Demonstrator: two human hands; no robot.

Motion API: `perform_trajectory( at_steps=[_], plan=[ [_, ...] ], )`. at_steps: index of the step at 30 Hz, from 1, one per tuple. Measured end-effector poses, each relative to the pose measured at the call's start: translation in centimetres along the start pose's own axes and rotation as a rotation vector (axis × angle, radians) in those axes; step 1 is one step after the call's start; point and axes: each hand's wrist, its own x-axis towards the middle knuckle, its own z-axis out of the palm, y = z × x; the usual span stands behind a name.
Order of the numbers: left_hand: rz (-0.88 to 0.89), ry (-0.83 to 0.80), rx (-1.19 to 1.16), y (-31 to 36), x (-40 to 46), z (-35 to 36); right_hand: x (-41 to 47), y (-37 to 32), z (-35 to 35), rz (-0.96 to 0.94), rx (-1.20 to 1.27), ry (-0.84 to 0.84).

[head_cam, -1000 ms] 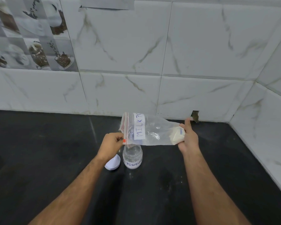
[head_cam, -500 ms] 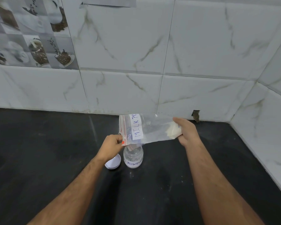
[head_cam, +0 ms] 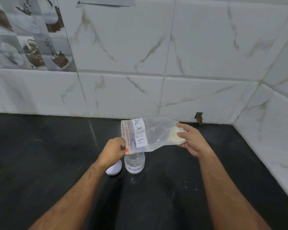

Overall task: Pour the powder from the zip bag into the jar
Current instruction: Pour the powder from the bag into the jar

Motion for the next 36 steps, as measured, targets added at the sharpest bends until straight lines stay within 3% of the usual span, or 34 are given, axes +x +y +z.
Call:
perform_trajectory(
  at_steps=[4,15,23,32,36],
  plan=[
    [0.018,-0.025,-0.015,0.0,0.0,0.3,-0.3,-0.2,-0.2,-0.023,-0.036,0.029],
    [-0.198,-0.014,-0.319,-2.7,-0.1,1.5,0.3,-3.4,1.9,-0.085,-0.228,0.031],
    [-0.245,0.101,-0.51,-1.4,-1.0,2.2,-0.2,-5.9,4.1,-0.155,-0.381,0.006],
    [-0.239,0.048,-0.387,-2.1,-1.5,2.3,-0.6,-6.9,5.1,-0.192,-0.534,0.006],
    [-0.252,0.119,-0.518,-1.3,-1.8,2.6,-0.7,-7.2,5.8,-0.204,-0.581,-0.019]
  ],
)
